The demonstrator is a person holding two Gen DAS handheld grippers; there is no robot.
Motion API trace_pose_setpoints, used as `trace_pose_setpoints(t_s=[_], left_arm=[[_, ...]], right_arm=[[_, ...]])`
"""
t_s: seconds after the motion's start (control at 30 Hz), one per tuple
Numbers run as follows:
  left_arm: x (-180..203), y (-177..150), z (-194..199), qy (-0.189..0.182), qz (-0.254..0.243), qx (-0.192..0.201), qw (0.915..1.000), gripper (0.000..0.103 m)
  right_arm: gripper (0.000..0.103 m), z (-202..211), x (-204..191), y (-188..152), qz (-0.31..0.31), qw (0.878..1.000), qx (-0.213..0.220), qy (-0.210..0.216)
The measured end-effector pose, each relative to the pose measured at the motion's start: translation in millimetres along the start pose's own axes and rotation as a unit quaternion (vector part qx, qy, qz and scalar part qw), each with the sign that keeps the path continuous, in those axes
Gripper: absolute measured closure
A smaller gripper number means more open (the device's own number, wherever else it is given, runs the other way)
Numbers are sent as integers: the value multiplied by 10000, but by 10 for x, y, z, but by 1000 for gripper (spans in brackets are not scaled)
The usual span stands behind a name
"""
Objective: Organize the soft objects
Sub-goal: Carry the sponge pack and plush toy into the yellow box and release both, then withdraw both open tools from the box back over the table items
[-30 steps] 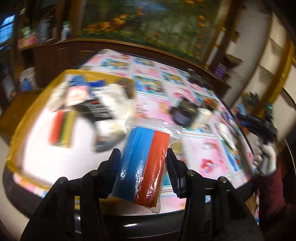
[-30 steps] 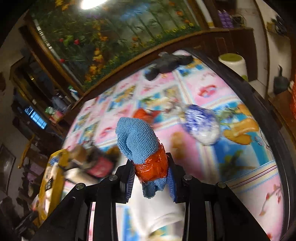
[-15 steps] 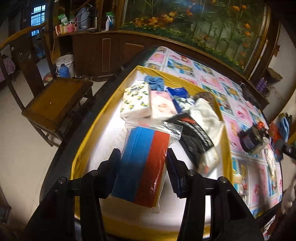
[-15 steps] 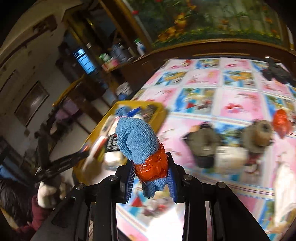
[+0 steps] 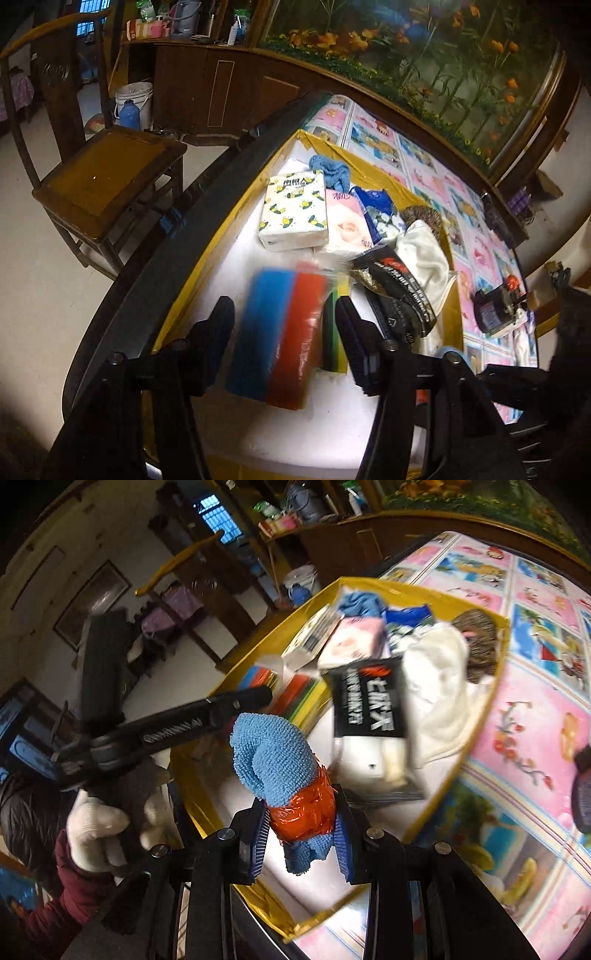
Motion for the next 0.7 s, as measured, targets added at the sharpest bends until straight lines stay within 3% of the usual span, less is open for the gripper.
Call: trace_pose_setpoints(t_s=[0.17,0.27,0.3,0.5,0.7], left_arm=[[7,45,65,-117,68,40,9999,39],[60,47,180,-248,134,172,9995,39],[74,38,231,-267,151,216,9993,39],[292,-127,554,-407,21,503,9979,39],[511,-331,623,-483,-192,427,9977,38]], right_arm=[[67,-258,-37,81,59,9997,-150,-184],[43,-234,-98,121,98,9997,-57,-220],[41,-206,-119,134,130,9996,5,-243],[41,87,-177,-26,295,9986,347,-286],[40,591,63,-360,46,9965,715,-436]])
Point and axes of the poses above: each gripper's, at about its wrist camera, not at the fingertips, and z roughly against the way its jaws point, x to its right, y to its top, the point moved 9 cm from there along -z, roughly the way its jaws point, and after that the axes turned 7 degrees about z, right-handed, at the moved point
